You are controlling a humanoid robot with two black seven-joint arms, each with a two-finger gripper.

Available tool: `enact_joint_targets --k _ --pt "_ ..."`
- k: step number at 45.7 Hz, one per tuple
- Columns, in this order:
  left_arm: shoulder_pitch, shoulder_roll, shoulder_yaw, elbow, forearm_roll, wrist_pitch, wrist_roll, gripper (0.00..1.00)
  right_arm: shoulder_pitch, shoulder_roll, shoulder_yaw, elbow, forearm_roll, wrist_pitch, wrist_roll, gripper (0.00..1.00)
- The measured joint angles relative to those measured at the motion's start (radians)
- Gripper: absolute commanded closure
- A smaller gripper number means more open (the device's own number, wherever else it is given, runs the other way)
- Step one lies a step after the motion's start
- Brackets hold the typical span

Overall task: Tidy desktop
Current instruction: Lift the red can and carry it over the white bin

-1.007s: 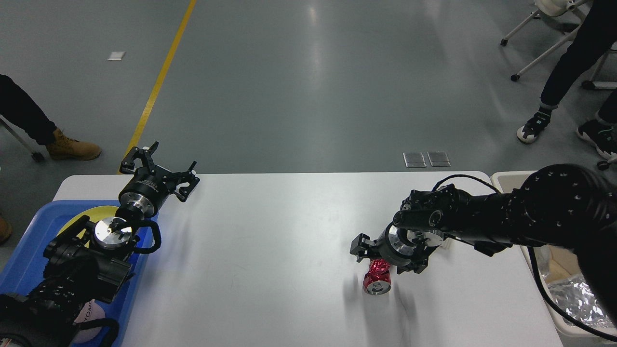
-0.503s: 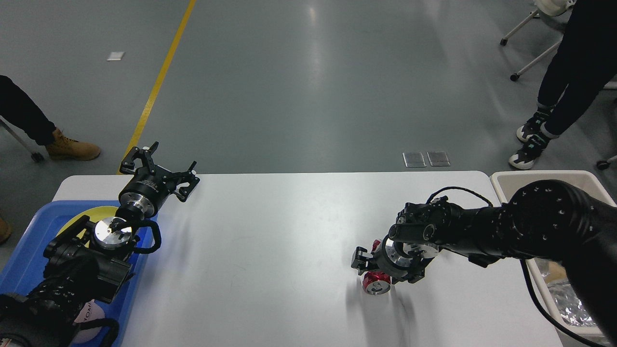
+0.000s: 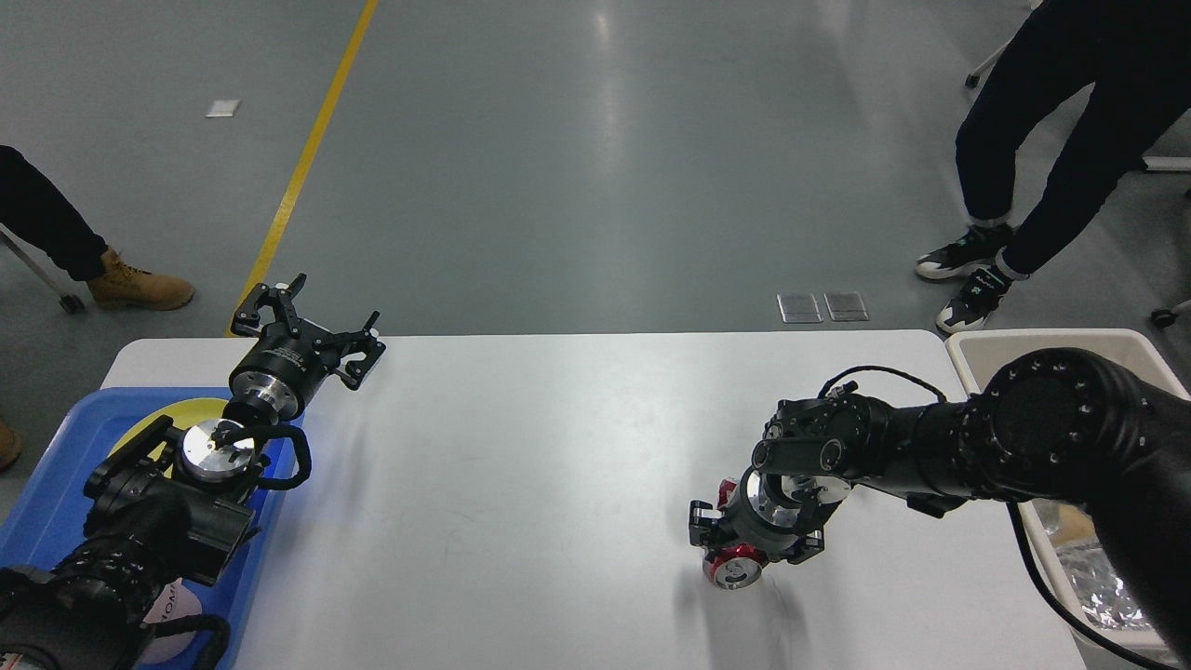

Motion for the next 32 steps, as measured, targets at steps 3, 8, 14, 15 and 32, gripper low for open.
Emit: enact_joint_targets --k 3,8,14,15,32 --pt "0.000 0.000 0.000 0.000 0.000 0.000 0.000 0.04 0.034 -0.006 -0.001 0.024 0.002 0.033 0.000 1.00" --pt "0.000 0.000 0.000 0.000 0.000 0.000 0.000 0.04 0.123 -0.067 -0.003 0.112 0.004 0.104 0.000 1.00" --pt "0.000 0.000 0.000 0.000 0.000 0.000 0.000 0.04 0.289 -0.197 -0.018 0.272 0.005 0.192 0.001 1.00" --pt "0.000 0.000 0.000 0.000 0.000 0.000 0.000 0.04 0.325 -0.225 -0.026 0.303 0.005 0.210 0.001 1.00" --pt "0.000 0.000 0.000 0.000 0.000 0.000 0.000 0.04 0.942 -0.442 -0.288 0.508 0.004 0.577 0.005 1.00"
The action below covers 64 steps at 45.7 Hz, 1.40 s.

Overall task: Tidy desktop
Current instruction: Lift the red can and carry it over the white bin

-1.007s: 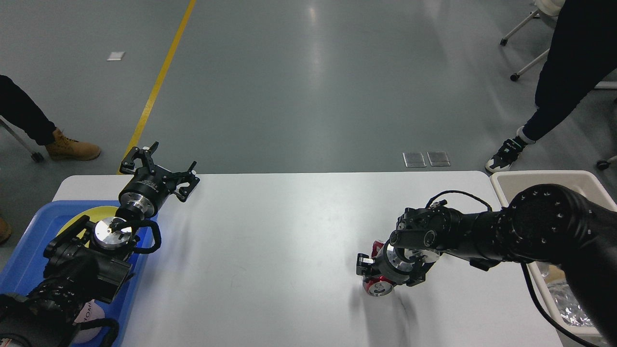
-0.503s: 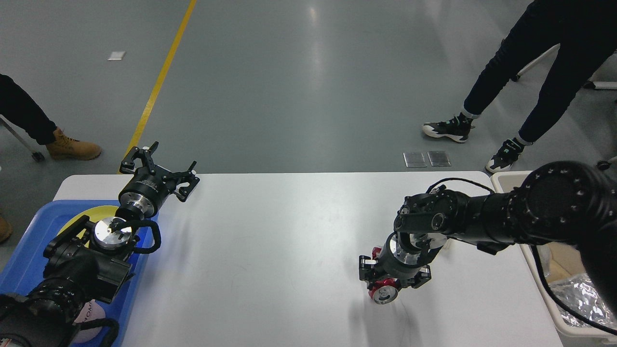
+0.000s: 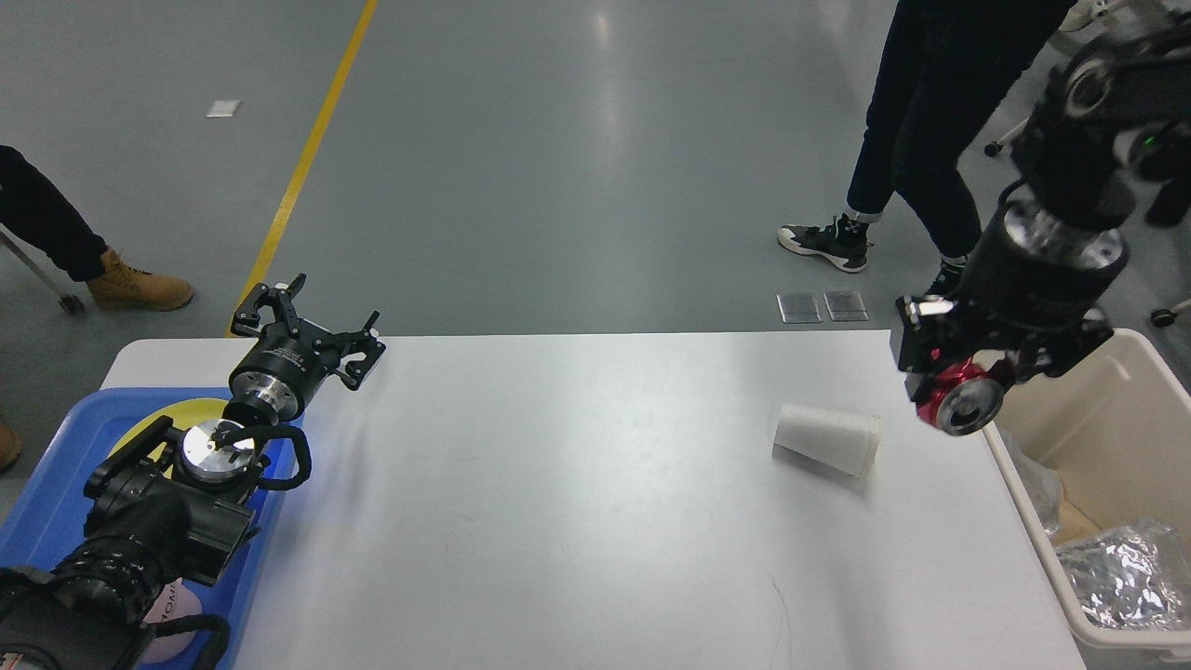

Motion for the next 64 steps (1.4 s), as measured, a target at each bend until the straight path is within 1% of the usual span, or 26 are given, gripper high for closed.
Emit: enact_joint_targets --k 5,11,21,30,34,37,40,44,47,51,58,62,64 --pt "0.000 0.000 0.000 0.000 0.000 0.000 0.000 0.04 0.129 -0.005 -0.057 0.000 0.000 0.009 0.001 1.00" --pt "0.000 0.000 0.000 0.000 0.000 0.000 0.000 0.04 0.208 0.000 -0.075 -0.003 -0.003 0.010 0.001 1.00" --pt "0.000 0.000 0.000 0.000 0.000 0.000 0.000 0.04 0.293 0.004 -0.080 -0.007 -0.011 0.010 -0.002 1.00" --pt "0.000 0.000 0.000 0.000 0.000 0.000 0.000 0.04 0.309 -0.003 -0.093 -0.030 -0.048 0.010 -0.003 1.00" --pt "0.000 0.000 0.000 0.000 0.000 0.000 0.000 0.04 0.279 -0.004 -0.157 -0.093 -0.088 0.010 -0.003 1.00" --pt "0.000 0.000 0.000 0.000 0.000 0.000 0.000 0.04 0.213 -0.011 -0.231 -0.164 -0.128 0.010 -0.004 1.00" --pt "0.000 0.000 0.000 0.000 0.000 0.000 0.000 0.04 0.099 -0.041 -0.287 -0.251 -0.175 0.010 -0.004 1.00" --pt "0.000 0.000 0.000 0.000 0.000 0.000 0.000 0.04 -0.078 -0.093 -0.313 -0.361 -0.226 0.005 -0.003 1.00" --pt "0.000 0.000 0.000 0.000 0.000 0.000 0.000 0.04 -0.218 -0.117 -0.317 -0.431 -0.251 -0.061 -0.002 1.00" --pt "0.000 0.000 0.000 0.000 0.000 0.000 0.000 0.04 -0.392 -0.128 -0.314 -0.492 -0.261 -0.210 -0.002 1.00" --pt "0.000 0.000 0.000 0.000 0.000 0.000 0.000 0.04 -0.690 -0.128 -0.262 -0.565 -0.266 -0.502 -0.001 1.00" --pt "0.000 0.000 0.000 0.000 0.000 0.000 0.000 0.04 -0.856 -0.112 -0.222 -0.643 -0.267 -0.609 -0.001 1.00" --pt "0.000 0.000 0.000 0.000 0.000 0.000 0.000 0.04 -0.939 -0.094 -0.200 -0.695 -0.267 -0.642 -0.001 1.00"
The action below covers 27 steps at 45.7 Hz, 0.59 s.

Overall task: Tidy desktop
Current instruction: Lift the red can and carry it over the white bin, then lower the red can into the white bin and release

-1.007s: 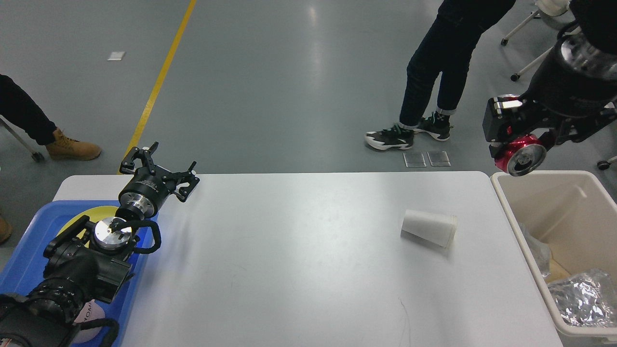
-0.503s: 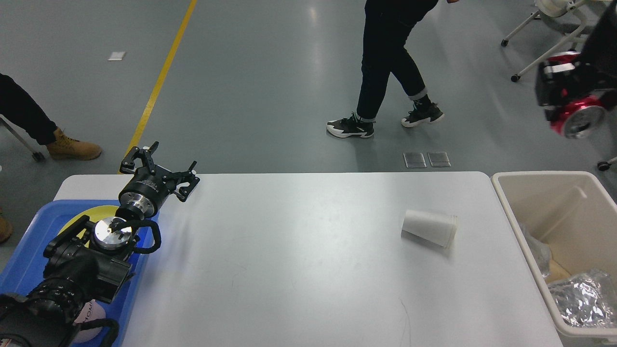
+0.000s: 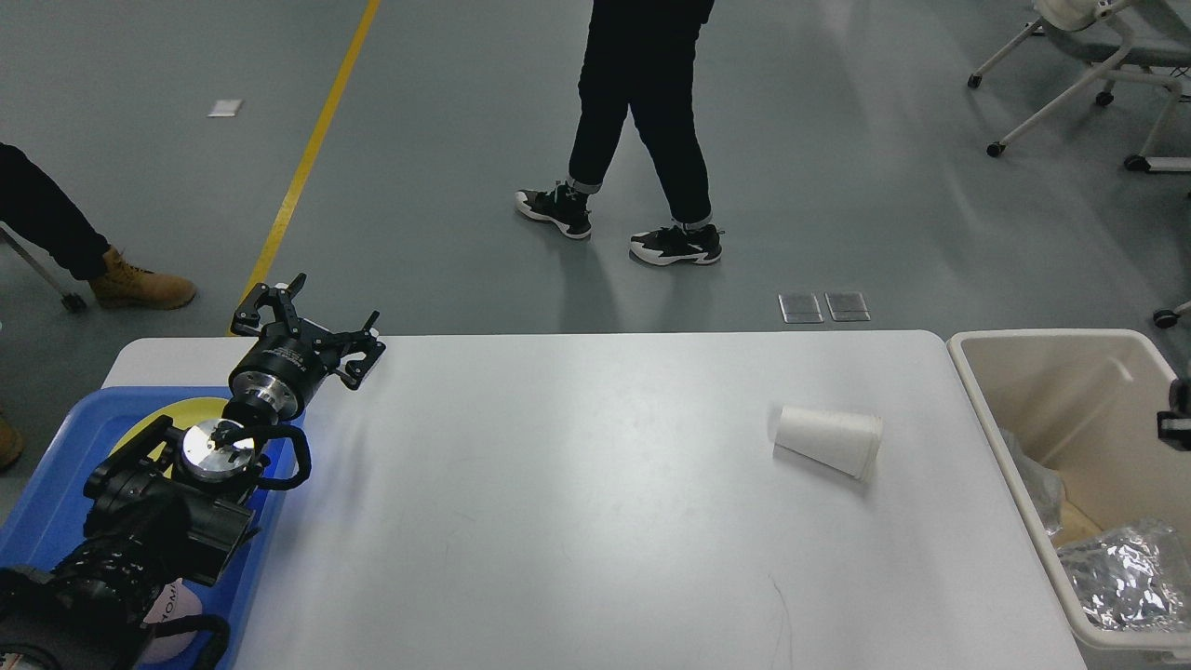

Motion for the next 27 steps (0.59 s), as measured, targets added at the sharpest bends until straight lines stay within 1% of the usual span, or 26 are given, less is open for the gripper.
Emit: enact_joint_targets --k 3,9,14,26,27 --pt "0.000 0.000 0.000 0.000 0.000 0.000 0.000 0.04 -0.130 0.035 0.047 -0.093 0.000 -0.029 0.000 1.00" --pt "0.000 0.000 0.000 0.000 0.000 0.000 0.000 0.04 -0.340 0.097 0.151 -0.254 -0.006 -0.043 0.001 1.00" --pt "0.000 0.000 0.000 0.000 0.000 0.000 0.000 0.04 -0.397 0.127 0.186 -0.292 -0.022 -0.054 0.001 1.00" --pt "0.000 0.000 0.000 0.000 0.000 0.000 0.000 0.04 -0.448 0.165 0.196 -0.305 -0.027 -0.099 0.003 1.00" --pt "0.000 0.000 0.000 0.000 0.000 0.000 0.000 0.04 -0.449 0.167 0.197 -0.305 -0.027 -0.100 0.004 0.95"
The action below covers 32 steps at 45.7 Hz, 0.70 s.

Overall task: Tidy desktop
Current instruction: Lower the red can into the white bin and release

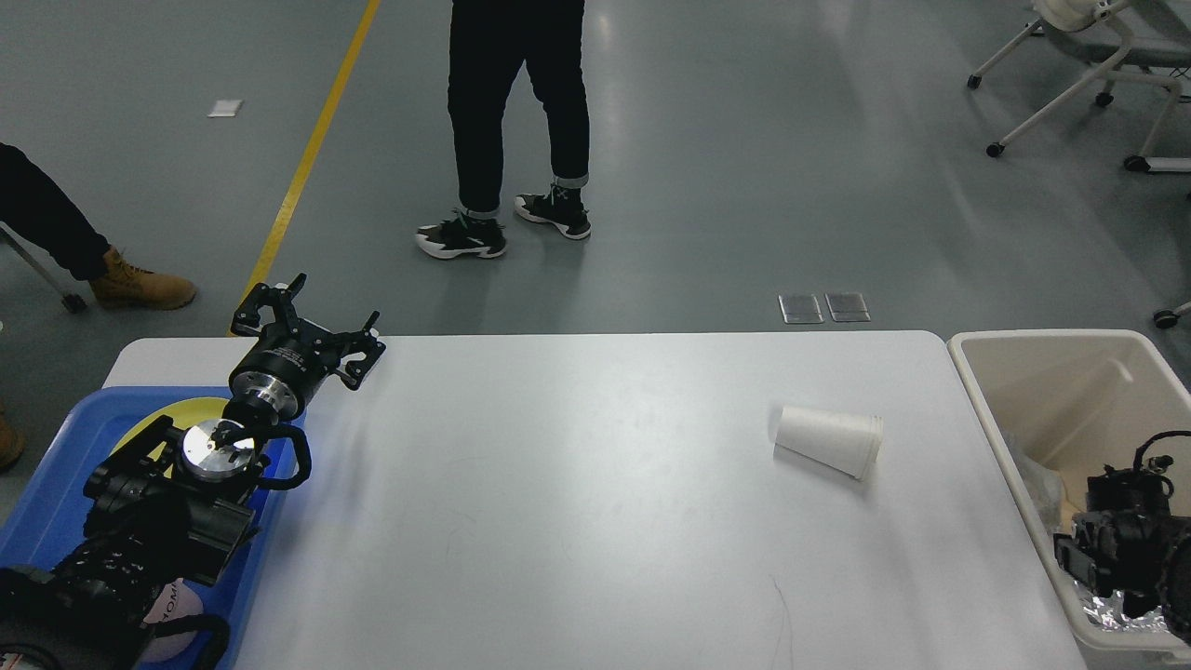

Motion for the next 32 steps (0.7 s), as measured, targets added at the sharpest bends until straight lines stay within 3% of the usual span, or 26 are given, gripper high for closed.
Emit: enact_joint_targets --k 4,8,17,22,32 --pt "0.000 0.000 0.000 0.000 0.000 0.000 0.000 0.04 -0.002 0.006 0.009 0.000 0.001 -0.002 0.001 0.55" --pt "0.000 0.000 0.000 0.000 0.000 0.000 0.000 0.04 -0.002 0.006 0.016 -0.001 0.001 -0.009 0.001 0.34" --pt "0.000 0.000 0.000 0.000 0.000 0.000 0.000 0.04 -0.009 0.000 0.023 -0.002 0.001 -0.044 0.001 0.25" --pt "0.000 0.000 0.000 0.000 0.000 0.000 0.000 0.04 -0.016 -0.003 0.026 -0.002 0.002 -0.049 0.001 0.15" --pt "0.000 0.000 0.000 0.000 0.000 0.000 0.000 0.04 -0.018 -0.025 0.036 -0.004 0.003 -0.054 0.001 0.15"
